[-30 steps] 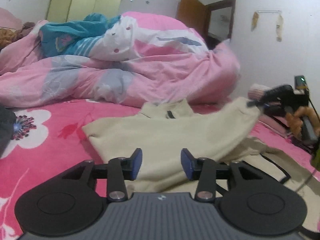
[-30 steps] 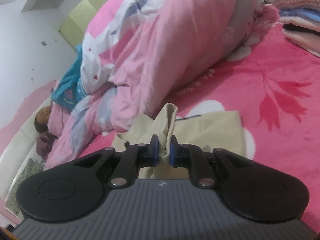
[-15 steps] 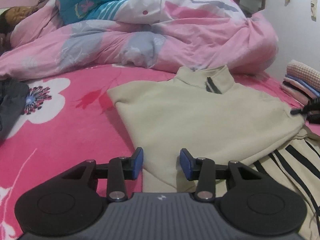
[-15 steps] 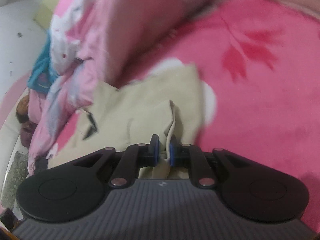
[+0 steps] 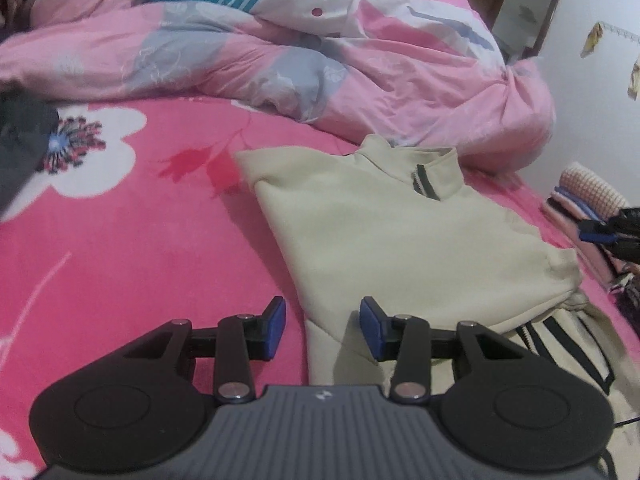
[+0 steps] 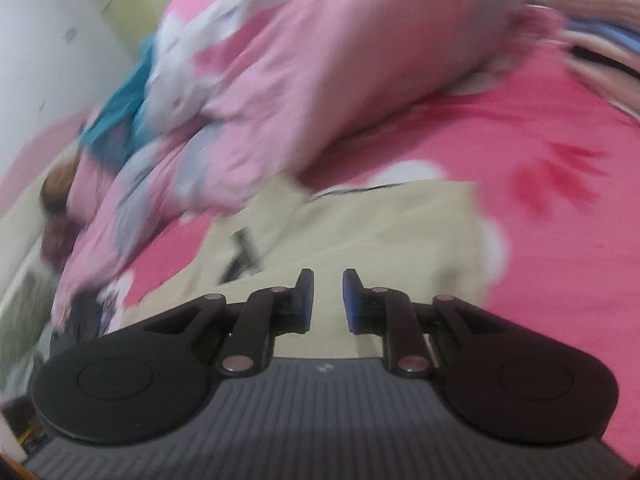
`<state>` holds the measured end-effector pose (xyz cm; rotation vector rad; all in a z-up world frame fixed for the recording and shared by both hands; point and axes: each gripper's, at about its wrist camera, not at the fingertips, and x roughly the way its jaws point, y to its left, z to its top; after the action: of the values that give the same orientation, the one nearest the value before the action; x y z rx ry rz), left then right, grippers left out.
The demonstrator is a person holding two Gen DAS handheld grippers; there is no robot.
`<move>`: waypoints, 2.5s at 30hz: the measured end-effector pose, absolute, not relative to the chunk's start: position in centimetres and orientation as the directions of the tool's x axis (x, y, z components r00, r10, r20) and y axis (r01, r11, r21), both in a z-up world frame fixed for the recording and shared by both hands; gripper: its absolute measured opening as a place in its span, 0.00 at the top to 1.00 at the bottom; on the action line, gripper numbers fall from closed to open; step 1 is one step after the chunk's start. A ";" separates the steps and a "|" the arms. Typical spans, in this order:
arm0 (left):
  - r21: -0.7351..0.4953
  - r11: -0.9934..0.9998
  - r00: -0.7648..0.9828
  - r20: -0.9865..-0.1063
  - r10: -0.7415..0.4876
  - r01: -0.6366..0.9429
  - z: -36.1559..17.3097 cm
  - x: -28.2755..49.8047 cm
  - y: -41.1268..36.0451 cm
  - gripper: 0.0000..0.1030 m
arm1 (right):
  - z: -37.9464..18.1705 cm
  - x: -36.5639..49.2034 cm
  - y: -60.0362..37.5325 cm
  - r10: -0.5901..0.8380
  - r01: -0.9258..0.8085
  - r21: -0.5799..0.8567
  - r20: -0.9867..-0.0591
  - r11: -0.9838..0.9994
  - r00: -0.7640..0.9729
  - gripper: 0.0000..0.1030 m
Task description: Fold clothes
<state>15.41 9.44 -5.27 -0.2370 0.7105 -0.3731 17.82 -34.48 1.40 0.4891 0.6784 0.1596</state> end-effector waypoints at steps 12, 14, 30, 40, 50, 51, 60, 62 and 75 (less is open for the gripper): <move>-0.341 0.908 0.694 -0.593 -0.410 0.245 -6.1 14.2 9.4 0.58 | 2.9 27.1 -5.2 0.514 -0.568 0.177 -0.686 0.804 0.515 0.83; -0.326 0.913 0.694 -0.599 -0.400 0.246 -6.0 14.1 9.1 0.58 | 2.6 28.1 -1.4 0.485 -0.635 0.068 -0.710 0.769 0.510 0.82; -0.261 0.935 0.707 -0.613 -0.354 0.242 -6.0 13.4 8.0 0.58 | 1.2 35.3 4.2 0.309 -0.645 -0.048 -0.849 0.763 0.428 0.97; -0.266 0.934 0.704 -0.614 -0.356 0.240 -6.1 13.6 8.3 0.58 | 4.2 36.8 -3.1 0.462 -0.402 0.266 -0.700 0.876 0.545 1.00; -0.278 0.931 0.699 -0.617 -0.362 0.237 -6.0 13.7 8.6 0.58 | -3.3 36.2 -0.8 0.429 -0.452 0.251 -0.832 0.856 0.351 1.00; -0.285 0.929 0.697 -0.616 -0.367 0.237 -6.0 13.7 8.7 0.58 | -3.6 37.3 -1.7 0.445 -0.385 0.298 -0.808 0.873 0.385 1.00; -0.364 0.902 0.683 -0.600 -0.417 0.231 -5.9 14.1 10.1 0.58 | 3.7 27.8 -19.5 0.464 -0.136 0.503 -0.614 0.854 0.639 0.96; -0.372 0.899 0.686 -0.593 -0.421 0.230 -5.8 14.0 10.3 0.58 | 6.1 23.1 -25.7 0.416 -0.081 0.519 -0.571 0.851 0.708 0.95; -0.279 0.926 0.756 -0.540 -0.369 0.253 -1.3 18.1 7.9 0.57 | 5.2 13.2 -39.0 0.190 -0.007 0.335 -0.517 0.942 0.834 0.94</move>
<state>18.06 7.90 -1.29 -0.1934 0.6279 -0.3418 13.22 -38.99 5.19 0.3303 0.5767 0.1064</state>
